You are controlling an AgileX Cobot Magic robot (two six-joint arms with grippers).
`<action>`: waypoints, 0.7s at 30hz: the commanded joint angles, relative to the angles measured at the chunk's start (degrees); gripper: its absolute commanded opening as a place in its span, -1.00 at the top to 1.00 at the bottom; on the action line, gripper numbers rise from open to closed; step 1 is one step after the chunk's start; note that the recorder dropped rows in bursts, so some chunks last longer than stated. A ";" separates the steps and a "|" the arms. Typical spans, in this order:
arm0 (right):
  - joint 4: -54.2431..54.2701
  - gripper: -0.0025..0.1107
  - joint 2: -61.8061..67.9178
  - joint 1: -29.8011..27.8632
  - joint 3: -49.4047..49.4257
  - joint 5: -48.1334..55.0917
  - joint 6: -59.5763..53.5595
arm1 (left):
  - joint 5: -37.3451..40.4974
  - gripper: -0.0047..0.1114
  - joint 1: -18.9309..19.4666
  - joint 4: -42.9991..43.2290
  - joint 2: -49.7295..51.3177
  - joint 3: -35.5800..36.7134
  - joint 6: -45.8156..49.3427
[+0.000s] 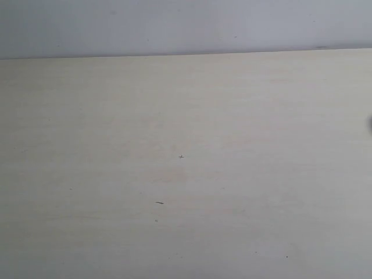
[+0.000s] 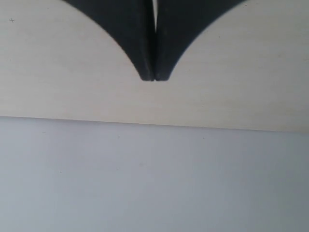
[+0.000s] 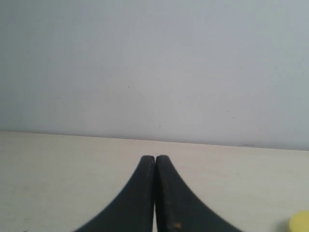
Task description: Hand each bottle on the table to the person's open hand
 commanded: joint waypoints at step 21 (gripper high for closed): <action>-0.06 0.96 -0.29 -2.77 0.17 0.03 -0.03 | -0.74 0.92 0.06 0.12 -0.39 0.21 -0.23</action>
